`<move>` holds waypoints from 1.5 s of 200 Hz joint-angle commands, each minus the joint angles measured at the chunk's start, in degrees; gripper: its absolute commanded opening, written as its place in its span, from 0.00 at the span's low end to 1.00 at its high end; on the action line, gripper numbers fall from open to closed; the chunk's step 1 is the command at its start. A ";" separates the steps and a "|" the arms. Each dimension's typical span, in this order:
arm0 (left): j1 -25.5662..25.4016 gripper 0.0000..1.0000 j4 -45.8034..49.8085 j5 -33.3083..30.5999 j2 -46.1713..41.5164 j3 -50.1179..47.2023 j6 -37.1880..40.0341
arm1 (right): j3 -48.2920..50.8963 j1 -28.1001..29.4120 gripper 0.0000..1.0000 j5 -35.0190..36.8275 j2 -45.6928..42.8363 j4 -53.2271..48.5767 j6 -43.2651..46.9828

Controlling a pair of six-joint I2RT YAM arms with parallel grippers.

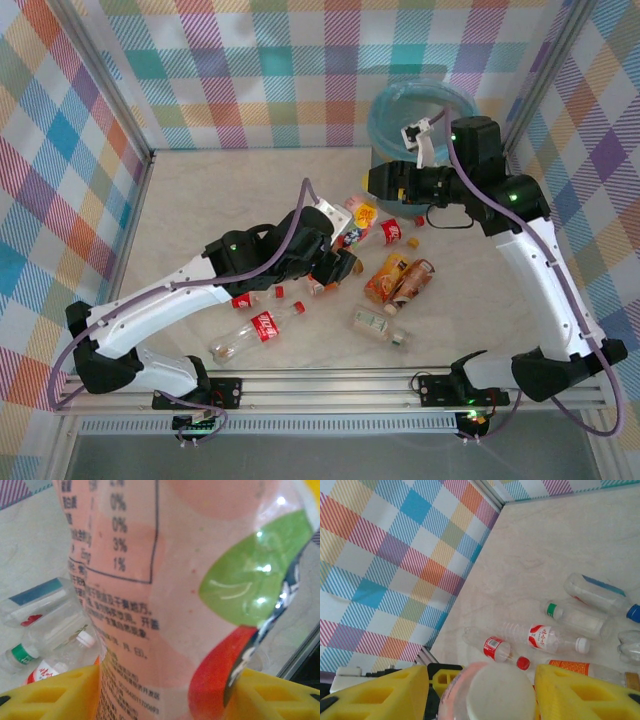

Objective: Put the plastic bottles in the bin

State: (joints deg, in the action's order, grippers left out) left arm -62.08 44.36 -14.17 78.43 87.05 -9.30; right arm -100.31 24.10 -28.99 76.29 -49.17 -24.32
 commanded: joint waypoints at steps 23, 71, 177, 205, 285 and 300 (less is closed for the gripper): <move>0.37 0.60 -4.18 1.93 -1.07 0.50 0.78 | -2.77 0.34 0.51 -0.43 1.58 -1.90 1.90; 1.45 0.60 -4.85 2.64 -0.69 0.25 0.15 | -3.56 0.34 0.39 -0.54 1.93 -2.07 2.15; 4.45 1.00 -13.86 0.03 -1.28 1.90 8.50 | -28.07 0.10 0.02 17.70 10.67 -10.93 11.38; 7.56 1.00 -16.43 1.38 0.37 4.86 9.87 | -37.77 -0.02 0.00 26.73 15.94 -9.10 15.64; 16.68 0.96 -21.20 18.50 15.00 21.59 6.37 | -41.37 -0.46 0.00 47.61 21.85 8.34 25.96; 18.10 0.93 -21.46 21.29 18.66 25.87 5.00 | -41.36 -0.43 0.00 50.26 23.30 11.11 27.46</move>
State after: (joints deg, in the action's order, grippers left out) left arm -46.37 25.89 -0.51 92.51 106.91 -1.50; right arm -139.87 23.97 13.41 98.04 -46.74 -1.52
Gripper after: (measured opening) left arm 0.946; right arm 0.309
